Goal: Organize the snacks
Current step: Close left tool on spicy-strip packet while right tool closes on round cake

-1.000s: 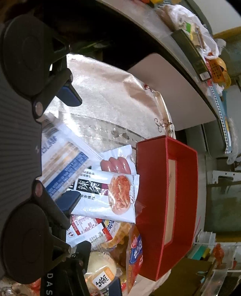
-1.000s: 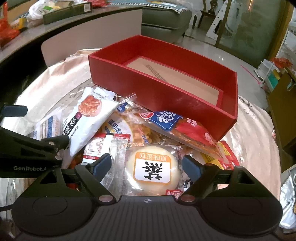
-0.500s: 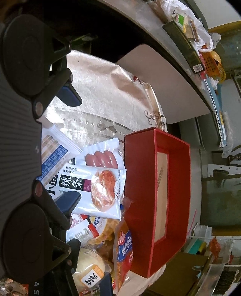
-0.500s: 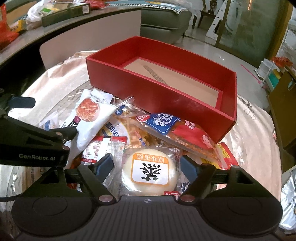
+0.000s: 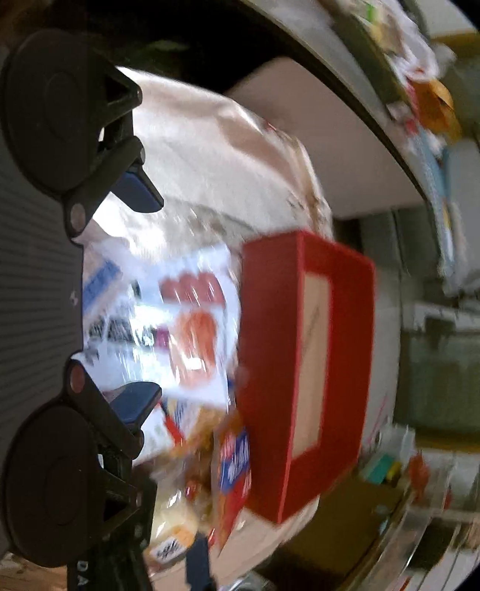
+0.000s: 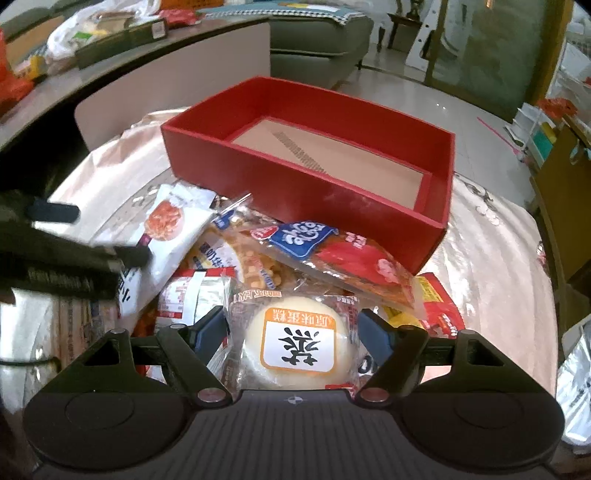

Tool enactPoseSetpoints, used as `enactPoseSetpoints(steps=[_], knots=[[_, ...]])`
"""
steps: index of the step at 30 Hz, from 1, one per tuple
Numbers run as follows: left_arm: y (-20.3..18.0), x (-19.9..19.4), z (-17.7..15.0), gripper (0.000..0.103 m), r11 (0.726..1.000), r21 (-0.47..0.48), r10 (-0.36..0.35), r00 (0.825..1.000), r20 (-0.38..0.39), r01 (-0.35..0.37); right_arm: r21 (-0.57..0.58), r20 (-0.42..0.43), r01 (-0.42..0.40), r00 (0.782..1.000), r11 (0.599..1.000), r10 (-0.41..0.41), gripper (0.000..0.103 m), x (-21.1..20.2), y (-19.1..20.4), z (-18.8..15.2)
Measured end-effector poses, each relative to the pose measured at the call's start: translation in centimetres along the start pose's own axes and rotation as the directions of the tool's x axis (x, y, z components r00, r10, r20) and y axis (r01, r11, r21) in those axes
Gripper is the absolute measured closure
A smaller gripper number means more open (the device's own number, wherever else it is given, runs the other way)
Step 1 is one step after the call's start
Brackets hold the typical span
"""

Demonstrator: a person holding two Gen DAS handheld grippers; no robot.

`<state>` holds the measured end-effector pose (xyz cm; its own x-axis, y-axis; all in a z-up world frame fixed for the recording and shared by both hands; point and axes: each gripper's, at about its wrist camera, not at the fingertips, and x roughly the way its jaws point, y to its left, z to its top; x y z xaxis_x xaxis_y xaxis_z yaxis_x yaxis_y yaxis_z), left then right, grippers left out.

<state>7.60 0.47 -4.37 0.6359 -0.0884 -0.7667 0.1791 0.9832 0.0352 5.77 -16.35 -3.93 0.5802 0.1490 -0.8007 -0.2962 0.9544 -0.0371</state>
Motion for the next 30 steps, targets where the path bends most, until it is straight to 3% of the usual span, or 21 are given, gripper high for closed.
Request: enactPoseSetpoints(steps=[3, 7, 10, 12, 14, 21, 30], knots=[[-1.2, 1.4, 0.2, 0.009, 0.998, 0.059, 0.018, 1.000, -0.019, -0.017, 0.010, -0.001, -0.004, 1.000, 1.000, 0.004, 0.021, -0.2, -0.3, -0.2], [-1.0, 3.1, 0.4, 0.006, 1.000, 0.013, -0.006, 0.998, -0.055, 0.007, 0.024, 0.002, 0.001, 1.000, 1.000, -0.001, 0.021, -0.5, -0.7, -0.3], [-0.3, 2.8, 0.4, 0.021, 0.998, -0.042, -0.055, 0.996, -0.071, 0.052, 0.048, 0.005, -0.019, 1.000, 0.999, 0.018, 0.021, -0.9, -1.2, -0.3], [-0.3, 2.2, 0.3, 0.048, 0.997, -0.049, -0.064, 0.996, -0.062, 0.061, 0.047, 0.006, -0.018, 1.000, 0.999, 0.018, 0.021, -1.0, -1.2, -0.2], [-0.3, 1.6, 0.2, 0.061, 0.995, -0.060, -0.080, 0.995, -0.066, 0.076, 0.046, 0.009, -0.019, 1.000, 0.999, 0.018, 0.022, -1.1, -1.1, -0.1], [-0.2, -0.1, -0.5, 0.067, 0.997, -0.078, -0.034, 0.996, -0.083, 0.027, 0.028, 0.052, -0.012, 0.999, 1.000, 0.010, 0.023, -3.5, -0.7, -0.3], [0.1, -5.0, 2.0, 0.068, 0.993, -0.089, -0.074, 0.996, 0.045, 0.078, 0.077, 0.128, -0.034, 0.991, 0.996, 0.024, 0.024, -7.5, -1.5, -0.2]])
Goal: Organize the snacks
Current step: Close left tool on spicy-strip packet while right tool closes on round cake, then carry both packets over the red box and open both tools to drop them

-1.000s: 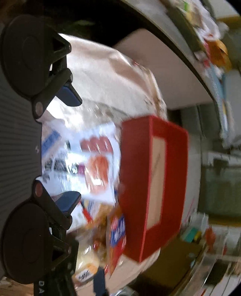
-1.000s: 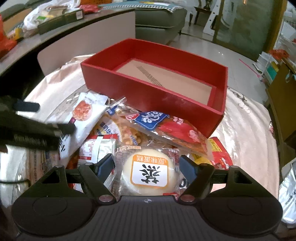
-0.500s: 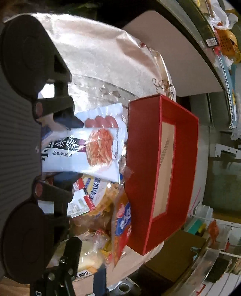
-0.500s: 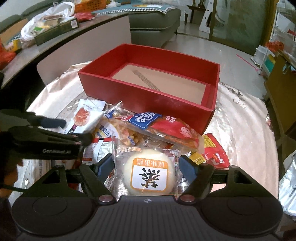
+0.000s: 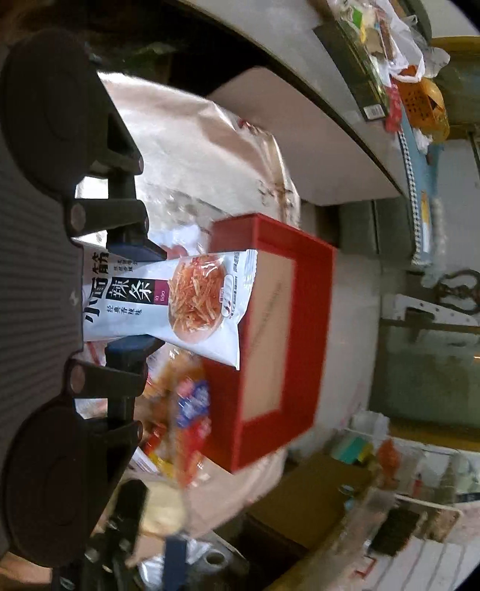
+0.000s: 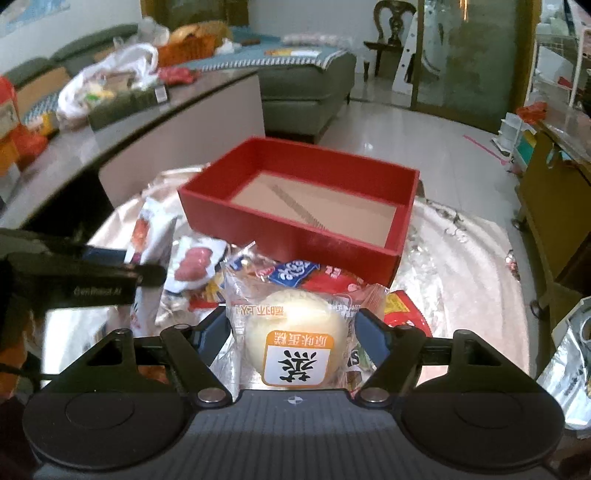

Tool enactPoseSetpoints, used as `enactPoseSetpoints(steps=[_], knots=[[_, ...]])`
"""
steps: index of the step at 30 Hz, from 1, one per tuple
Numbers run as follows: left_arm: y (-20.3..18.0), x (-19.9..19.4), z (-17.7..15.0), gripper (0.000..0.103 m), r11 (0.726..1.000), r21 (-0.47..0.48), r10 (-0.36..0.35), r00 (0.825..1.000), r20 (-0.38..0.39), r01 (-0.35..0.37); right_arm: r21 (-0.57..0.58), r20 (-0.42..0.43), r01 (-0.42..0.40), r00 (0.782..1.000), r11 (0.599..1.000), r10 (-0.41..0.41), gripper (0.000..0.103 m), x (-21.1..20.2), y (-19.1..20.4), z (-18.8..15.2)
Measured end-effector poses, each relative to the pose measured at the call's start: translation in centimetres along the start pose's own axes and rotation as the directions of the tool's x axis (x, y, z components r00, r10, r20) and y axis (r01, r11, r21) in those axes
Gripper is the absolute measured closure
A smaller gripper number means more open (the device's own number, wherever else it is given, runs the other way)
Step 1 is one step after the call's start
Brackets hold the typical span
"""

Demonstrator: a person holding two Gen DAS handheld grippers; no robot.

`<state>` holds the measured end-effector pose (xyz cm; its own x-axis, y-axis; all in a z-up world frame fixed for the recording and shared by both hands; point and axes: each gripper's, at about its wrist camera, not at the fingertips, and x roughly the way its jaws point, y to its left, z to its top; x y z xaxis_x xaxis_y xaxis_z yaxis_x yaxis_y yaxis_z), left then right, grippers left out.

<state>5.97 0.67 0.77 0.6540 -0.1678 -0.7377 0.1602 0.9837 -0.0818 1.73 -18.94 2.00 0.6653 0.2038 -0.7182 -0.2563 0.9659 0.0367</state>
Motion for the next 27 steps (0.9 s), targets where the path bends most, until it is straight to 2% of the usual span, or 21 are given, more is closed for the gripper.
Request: enactPoseSetpoints(steps=[8, 18, 27], knots=[[-0.4, 1.8, 2.1, 0.068, 0.996, -0.052, -0.074, 0.997, 0.005, 0.074, 0.006, 0.000, -0.004, 1.000, 1.000, 0.004, 0.024, 1.8, 0.1, 1.7], [-1.3, 2.6, 4.7, 0.069, 0.994, -0.050, -0.091, 0.995, 0.051, 0.094, 0.060, 0.038, 0.010, 0.999, 0.998, -0.012, 0.024, 2.4, -1.9, 4.1], [-2.2, 4.3, 9.2, 0.069, 0.992, -0.057, -0.107, 0.988, 0.110, 0.114, 0.110, 0.074, 0.037, 0.996, 0.993, -0.045, 0.024, 4.4, -4.2, 7.2]])
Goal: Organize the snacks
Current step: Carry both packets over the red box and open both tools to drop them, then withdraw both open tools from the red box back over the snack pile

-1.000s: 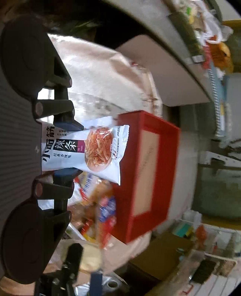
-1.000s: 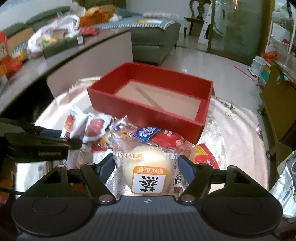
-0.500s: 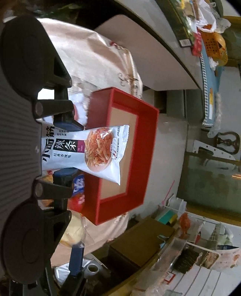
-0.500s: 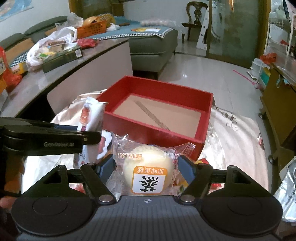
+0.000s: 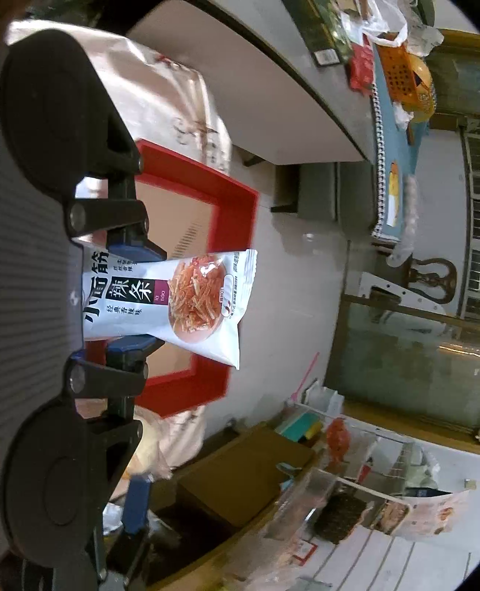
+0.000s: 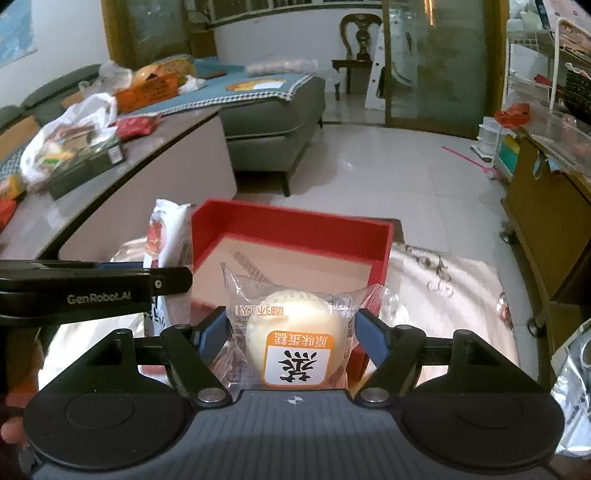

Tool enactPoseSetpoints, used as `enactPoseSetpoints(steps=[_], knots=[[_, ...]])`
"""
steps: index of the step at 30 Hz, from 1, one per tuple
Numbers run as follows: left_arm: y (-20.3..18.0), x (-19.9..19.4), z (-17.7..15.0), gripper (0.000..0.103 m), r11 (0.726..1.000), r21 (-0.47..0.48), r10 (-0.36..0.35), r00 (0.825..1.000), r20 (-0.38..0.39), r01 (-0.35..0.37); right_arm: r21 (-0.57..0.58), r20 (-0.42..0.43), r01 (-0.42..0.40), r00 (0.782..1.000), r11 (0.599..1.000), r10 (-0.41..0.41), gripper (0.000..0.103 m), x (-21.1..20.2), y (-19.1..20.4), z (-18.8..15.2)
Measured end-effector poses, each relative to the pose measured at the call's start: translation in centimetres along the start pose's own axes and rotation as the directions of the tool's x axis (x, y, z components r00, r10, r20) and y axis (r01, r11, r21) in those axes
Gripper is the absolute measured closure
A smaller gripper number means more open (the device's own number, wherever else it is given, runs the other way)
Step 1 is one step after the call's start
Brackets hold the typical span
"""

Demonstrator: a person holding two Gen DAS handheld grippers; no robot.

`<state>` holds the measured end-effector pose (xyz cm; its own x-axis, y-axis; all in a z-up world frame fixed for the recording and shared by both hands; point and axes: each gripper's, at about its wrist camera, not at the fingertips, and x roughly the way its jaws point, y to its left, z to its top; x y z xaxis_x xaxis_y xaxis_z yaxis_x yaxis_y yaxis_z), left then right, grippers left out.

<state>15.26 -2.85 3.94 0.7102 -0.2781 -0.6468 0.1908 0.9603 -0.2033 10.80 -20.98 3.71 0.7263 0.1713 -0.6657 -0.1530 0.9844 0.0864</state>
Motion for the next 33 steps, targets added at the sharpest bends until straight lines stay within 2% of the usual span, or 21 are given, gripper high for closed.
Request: enactPoseSetpoints(steps=[2, 6, 12, 20, 24, 33], knots=[[-0.1, 0.9, 0.9, 0.069, 1.000, -0.005, -0.003, 1.000, 0.008, 0.003, 0.016, 0.008, 0.001, 1.000, 1.000, -0.001, 0.024, 0.9, -0.3, 0.7], [0.0, 3.0, 2.1, 0.069, 0.999, 0.011, 0.037, 0.999, 0.023, -0.037, 0.031, 0.010, 0.010, 1.000, 0.999, -0.011, 0.024, 3.2, -0.9, 2.2], [0.7, 6.8, 2.9, 0.069, 0.998, 0.007, 0.070, 0.998, -0.002, -0.070, 0.039, -0.020, 0.025, 1.000, 0.999, -0.024, 0.025, 7.4, -1.3, 3.1], [2.1, 11.1, 1.5, 0.068, 0.989, 0.020, 0.148, 0.984, -0.100, -0.146, -0.001, -0.110, 0.052, 0.993, 0.999, -0.051, 0.025, 12.1, -1.1, 2.5], [2.4, 11.9, 0.8, 0.068, 0.986, 0.022, 0.170, 0.976, -0.139, -0.168, -0.021, -0.134, 0.055, 0.989, 0.998, -0.057, 0.024, 13.5, -0.7, 2.1], [2.2, 11.7, 0.6, 0.057, 0.980, 0.043, 0.199, 0.970, -0.142, -0.195, -0.022, -0.148, 0.086, 0.985, 0.996, -0.089, 0.020, 14.1, -1.0, 2.3]])
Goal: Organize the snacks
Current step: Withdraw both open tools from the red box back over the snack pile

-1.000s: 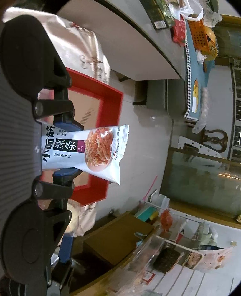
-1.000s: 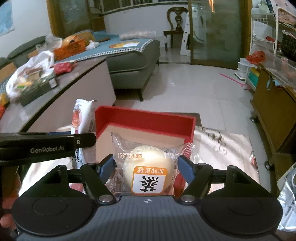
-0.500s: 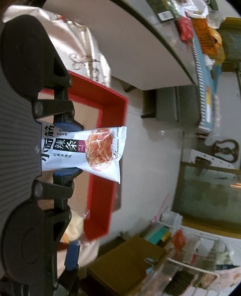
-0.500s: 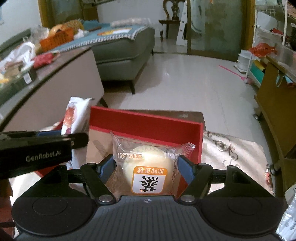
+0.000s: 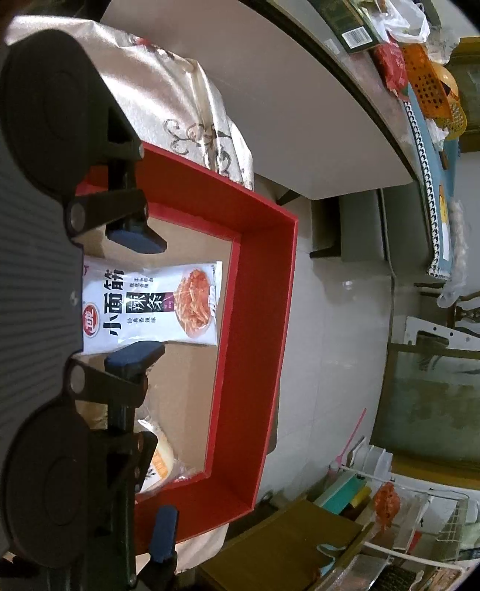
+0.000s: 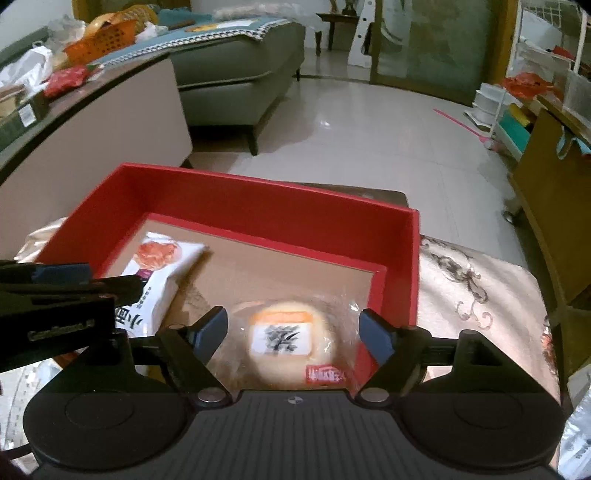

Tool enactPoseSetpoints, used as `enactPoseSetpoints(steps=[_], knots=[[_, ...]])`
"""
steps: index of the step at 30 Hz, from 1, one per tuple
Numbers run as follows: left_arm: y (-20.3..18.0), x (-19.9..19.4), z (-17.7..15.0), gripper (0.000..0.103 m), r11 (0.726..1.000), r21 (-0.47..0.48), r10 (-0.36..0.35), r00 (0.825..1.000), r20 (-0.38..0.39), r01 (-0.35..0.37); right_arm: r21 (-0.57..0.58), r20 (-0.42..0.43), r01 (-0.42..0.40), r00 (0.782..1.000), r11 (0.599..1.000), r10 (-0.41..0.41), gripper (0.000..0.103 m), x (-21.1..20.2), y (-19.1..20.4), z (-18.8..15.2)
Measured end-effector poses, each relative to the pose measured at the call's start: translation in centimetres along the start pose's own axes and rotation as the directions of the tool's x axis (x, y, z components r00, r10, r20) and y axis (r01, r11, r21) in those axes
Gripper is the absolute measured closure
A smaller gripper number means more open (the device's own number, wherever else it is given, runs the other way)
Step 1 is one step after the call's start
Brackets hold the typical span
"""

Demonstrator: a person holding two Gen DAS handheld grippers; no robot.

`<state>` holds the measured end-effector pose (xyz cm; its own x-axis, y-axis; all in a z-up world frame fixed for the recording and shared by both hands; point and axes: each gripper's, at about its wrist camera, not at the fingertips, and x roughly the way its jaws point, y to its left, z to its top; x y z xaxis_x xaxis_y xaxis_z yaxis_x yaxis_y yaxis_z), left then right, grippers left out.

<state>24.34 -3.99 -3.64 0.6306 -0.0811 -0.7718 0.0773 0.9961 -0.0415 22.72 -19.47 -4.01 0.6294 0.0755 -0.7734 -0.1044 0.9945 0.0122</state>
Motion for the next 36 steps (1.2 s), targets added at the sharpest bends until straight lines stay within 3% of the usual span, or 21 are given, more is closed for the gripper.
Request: enactPoseSetpoints(steps=[6, 13, 36], knots=[[0.2, -1.1, 0.0, 0.053, 1.000, 0.014, 0.011, 1.000, 0.012, -0.011, 0.001, 0.018, 0.018, 1.000, 1.000, -0.018, 0.019, -1.4, 0.0, 0.2], [1.7, -5.1, -1.4, 0.047, 1.000, -0.013, 0.004, 0.999, 0.033, -0.004, -0.004, 0.046, 0.019, 0.999, 1.000, -0.019, 0.017, -5.3, 0.0, -0.7], [3.8, -13.4, -10.1, 0.046, 1.000, 0.002, 0.003, 1.000, 0.001, -0.003, -0.076, -0.012, -0.033, 0.999, 0.997, 0.032, 0.017, -12.1, 2.9, -8.6]])
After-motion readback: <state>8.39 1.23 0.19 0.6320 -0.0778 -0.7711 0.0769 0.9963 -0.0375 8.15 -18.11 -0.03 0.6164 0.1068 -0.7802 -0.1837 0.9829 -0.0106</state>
